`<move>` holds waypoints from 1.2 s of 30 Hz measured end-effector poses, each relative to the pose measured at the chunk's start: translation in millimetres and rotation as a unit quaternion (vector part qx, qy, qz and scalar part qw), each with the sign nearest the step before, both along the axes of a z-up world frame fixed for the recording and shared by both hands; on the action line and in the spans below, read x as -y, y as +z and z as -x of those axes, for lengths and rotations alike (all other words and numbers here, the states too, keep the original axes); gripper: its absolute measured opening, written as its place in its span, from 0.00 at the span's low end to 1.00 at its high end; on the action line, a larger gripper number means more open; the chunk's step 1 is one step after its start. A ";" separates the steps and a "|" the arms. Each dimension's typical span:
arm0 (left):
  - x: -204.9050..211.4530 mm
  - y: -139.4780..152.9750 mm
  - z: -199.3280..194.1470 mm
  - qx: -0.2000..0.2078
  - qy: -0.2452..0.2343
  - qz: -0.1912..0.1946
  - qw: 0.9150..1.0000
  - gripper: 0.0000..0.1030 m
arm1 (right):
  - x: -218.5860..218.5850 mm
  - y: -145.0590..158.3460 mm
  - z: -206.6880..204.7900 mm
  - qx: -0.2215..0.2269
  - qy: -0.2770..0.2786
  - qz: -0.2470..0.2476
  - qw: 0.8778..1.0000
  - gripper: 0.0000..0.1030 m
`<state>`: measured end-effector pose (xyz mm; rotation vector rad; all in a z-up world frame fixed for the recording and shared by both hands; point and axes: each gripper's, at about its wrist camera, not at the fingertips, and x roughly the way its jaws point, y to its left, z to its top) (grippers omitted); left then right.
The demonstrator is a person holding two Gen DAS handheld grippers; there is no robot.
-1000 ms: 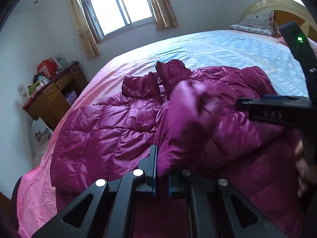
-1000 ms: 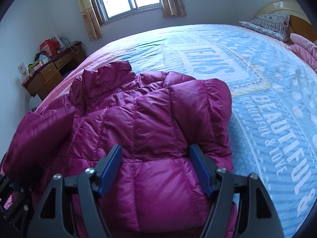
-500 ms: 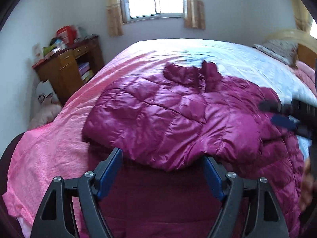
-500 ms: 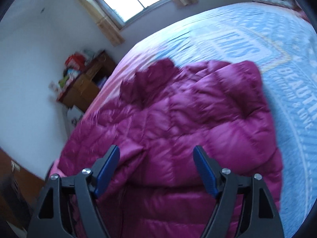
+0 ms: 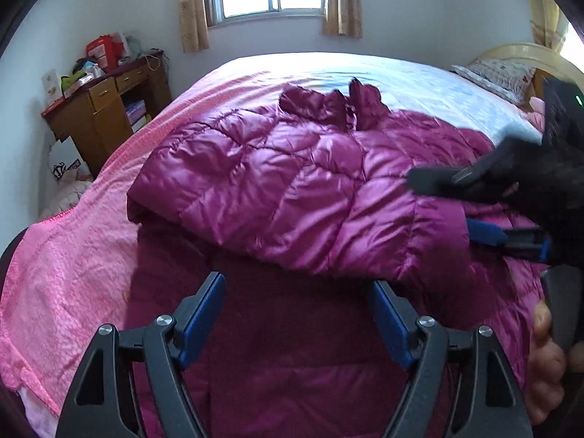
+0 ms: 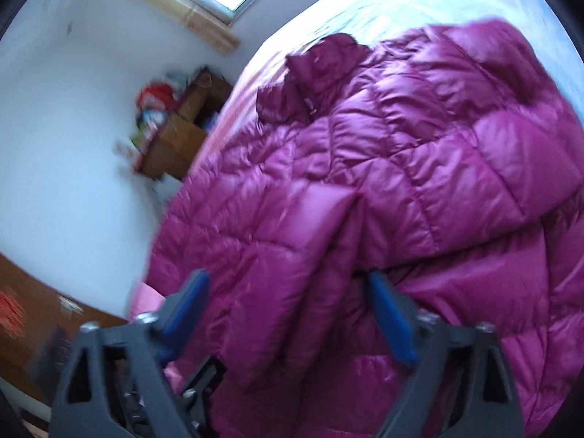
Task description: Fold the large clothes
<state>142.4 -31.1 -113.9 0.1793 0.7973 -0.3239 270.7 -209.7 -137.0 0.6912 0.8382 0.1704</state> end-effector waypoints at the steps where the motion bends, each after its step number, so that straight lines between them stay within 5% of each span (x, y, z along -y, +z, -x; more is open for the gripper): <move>1: -0.4 -0.2 1.9 0.002 -0.002 -0.003 1.000 0.77 | -7.4 -0.7 -3.6 -0.009 0.010 0.028 1.000 0.34; 4: -10.0 4.0 6.8 0.007 -0.006 -0.001 1.000 0.77 | -11.4 6.6 -5.8 0.001 0.021 0.066 0.998 0.19; 10: -47.3 33.3 -12.0 0.025 0.040 0.045 0.998 0.77 | -0.2 34.0 -6.0 0.020 0.031 0.183 0.982 0.19; 12: -47.1 42.6 -30.2 0.034 0.064 0.035 0.997 0.77 | 2.4 27.8 -10.8 0.008 0.043 0.201 0.979 0.28; 14: -40.3 48.8 -51.1 0.045 0.083 0.012 0.995 0.77 | 6.0 20.3 -14.2 -0.005 0.043 0.217 0.975 0.59; 15: -35.9 50.8 -62.7 0.047 0.093 0.000 0.995 0.77 | 8.7 18.4 -13.6 -0.009 0.040 0.218 0.975 0.67; 19: -26.4 51.9 -99.3 0.038 0.118 -0.023 0.992 0.77 | 27.1 38.3 17.4 0.029 -0.039 0.245 0.968 0.73; 21: -25.3 48.8 -109.8 0.039 0.130 -0.031 0.990 0.77 | 22.9 54.2 27.7 0.066 -0.058 0.280 0.956 0.62; 23: -25.3 40.4 -121.4 0.030 0.142 -0.036 0.989 0.77 | 9.8 59.7 20.4 0.073 -0.022 0.295 0.953 0.32; 30: -32.2 -0.5 -134.3 -0.005 0.172 -0.050 0.984 0.77 | -16.3 18.1 -19.0 0.030 0.053 0.286 0.956 0.23; 36: -38.6 -22.5 -127.8 0.017 0.186 -0.051 0.981 0.81 | -13.9 0.1 -12.2 0.040 0.056 0.282 0.957 0.22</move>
